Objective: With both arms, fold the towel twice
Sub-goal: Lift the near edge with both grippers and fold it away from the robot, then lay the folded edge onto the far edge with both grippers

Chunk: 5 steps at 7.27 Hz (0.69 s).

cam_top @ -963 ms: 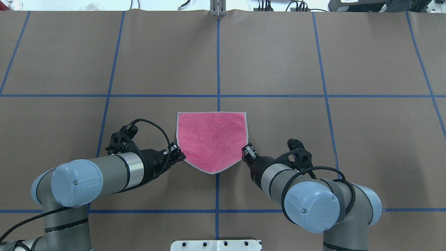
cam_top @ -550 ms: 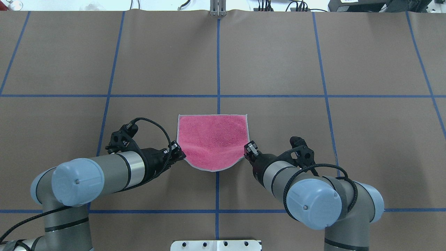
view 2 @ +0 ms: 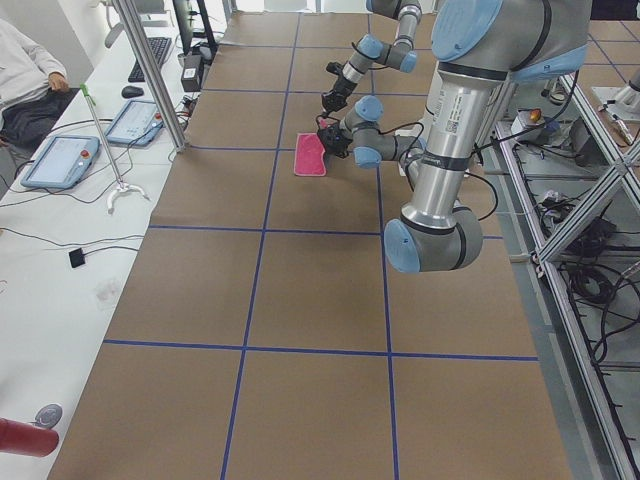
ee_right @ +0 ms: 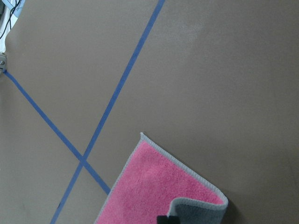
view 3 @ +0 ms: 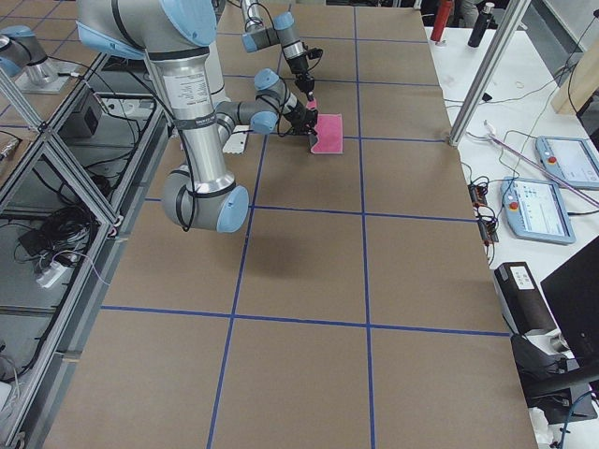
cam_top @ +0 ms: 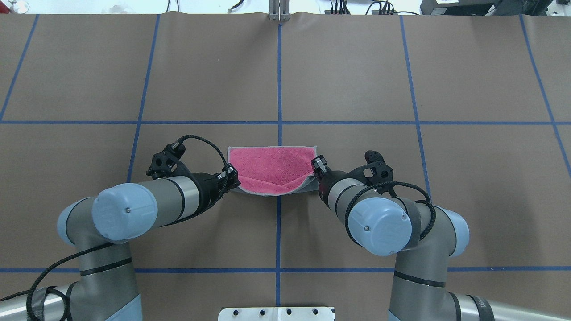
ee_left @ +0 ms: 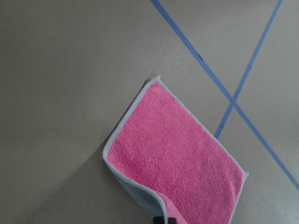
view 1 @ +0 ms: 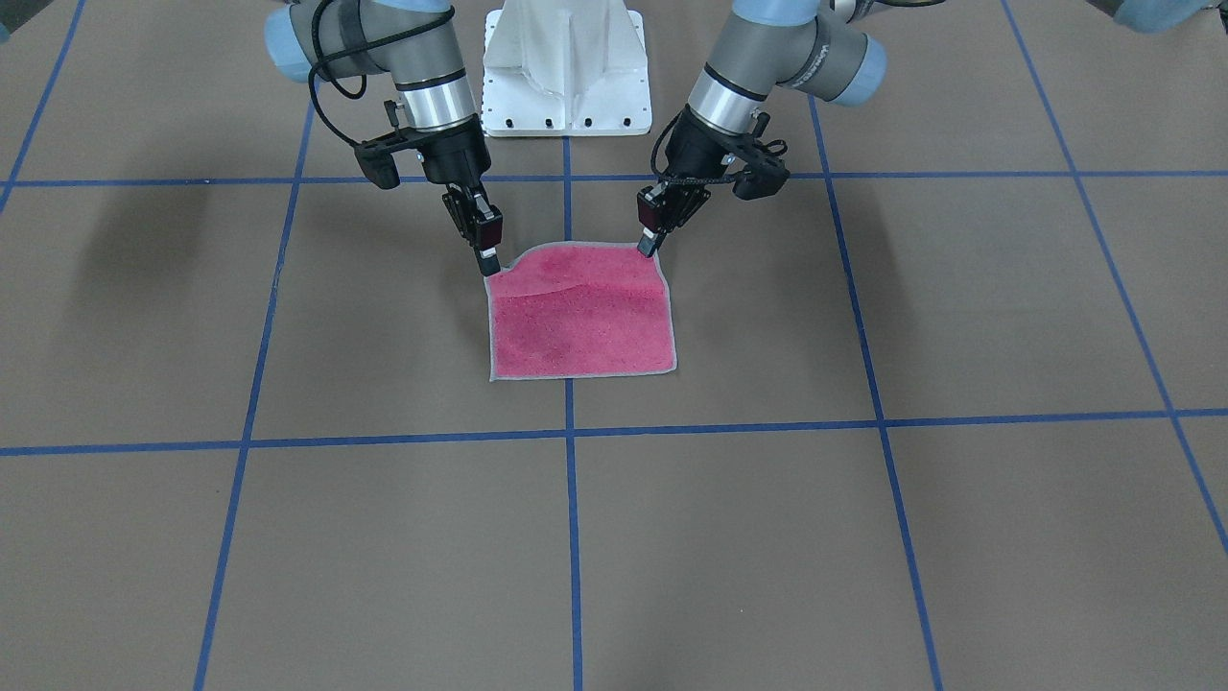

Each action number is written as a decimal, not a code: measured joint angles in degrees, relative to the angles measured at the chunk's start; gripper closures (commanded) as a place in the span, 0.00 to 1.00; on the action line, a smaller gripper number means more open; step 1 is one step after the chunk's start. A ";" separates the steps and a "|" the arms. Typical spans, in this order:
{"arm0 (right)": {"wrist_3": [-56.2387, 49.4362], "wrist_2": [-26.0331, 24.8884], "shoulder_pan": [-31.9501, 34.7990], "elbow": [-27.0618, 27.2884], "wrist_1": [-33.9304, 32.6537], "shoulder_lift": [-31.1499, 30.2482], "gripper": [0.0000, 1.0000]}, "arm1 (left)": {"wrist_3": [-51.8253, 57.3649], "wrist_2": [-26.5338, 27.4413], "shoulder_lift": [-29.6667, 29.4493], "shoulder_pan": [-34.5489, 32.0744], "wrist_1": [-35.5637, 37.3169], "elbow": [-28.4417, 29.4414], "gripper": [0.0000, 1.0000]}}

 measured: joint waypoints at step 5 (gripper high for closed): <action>-0.53 -0.07 2.42 -2.27 -0.11 1.27 1.00 | 0.87 -0.07 -2.80 -2.77 0.08 3.79 1.00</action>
